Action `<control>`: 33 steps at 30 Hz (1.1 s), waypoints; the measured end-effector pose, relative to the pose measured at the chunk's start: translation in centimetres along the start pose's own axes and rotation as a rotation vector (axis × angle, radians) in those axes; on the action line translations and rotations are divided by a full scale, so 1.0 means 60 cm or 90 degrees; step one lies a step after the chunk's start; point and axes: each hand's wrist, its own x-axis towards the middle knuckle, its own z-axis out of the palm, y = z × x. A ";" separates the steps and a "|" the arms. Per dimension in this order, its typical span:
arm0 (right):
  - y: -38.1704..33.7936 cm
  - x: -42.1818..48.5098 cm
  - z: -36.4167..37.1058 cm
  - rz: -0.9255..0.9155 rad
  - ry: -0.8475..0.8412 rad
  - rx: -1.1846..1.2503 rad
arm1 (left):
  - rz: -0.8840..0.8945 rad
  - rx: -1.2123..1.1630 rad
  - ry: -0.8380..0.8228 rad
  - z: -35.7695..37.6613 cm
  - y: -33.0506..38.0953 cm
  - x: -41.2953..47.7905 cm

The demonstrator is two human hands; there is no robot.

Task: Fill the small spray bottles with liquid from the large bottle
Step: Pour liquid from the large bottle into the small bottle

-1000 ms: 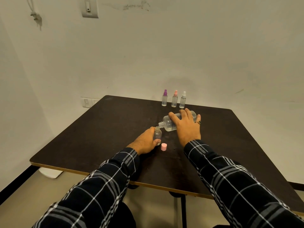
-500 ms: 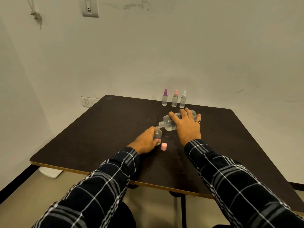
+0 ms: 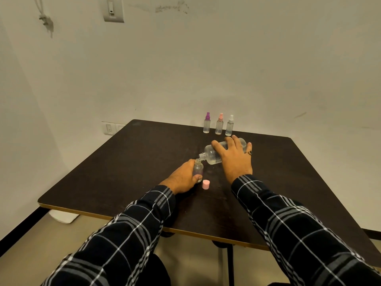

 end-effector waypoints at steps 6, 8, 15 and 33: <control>-0.002 0.001 0.001 -0.001 0.001 -0.003 | -0.007 0.000 -0.004 -0.002 0.001 -0.001; -0.002 0.000 0.002 -0.001 0.001 -0.004 | -0.008 0.001 -0.004 -0.002 0.001 -0.001; 0.000 0.001 0.004 0.000 -0.001 -0.004 | -0.006 0.004 -0.004 -0.001 0.001 0.000; -0.005 -0.009 0.001 0.051 -0.044 0.072 | -0.001 -0.004 -0.002 0.000 -0.002 0.000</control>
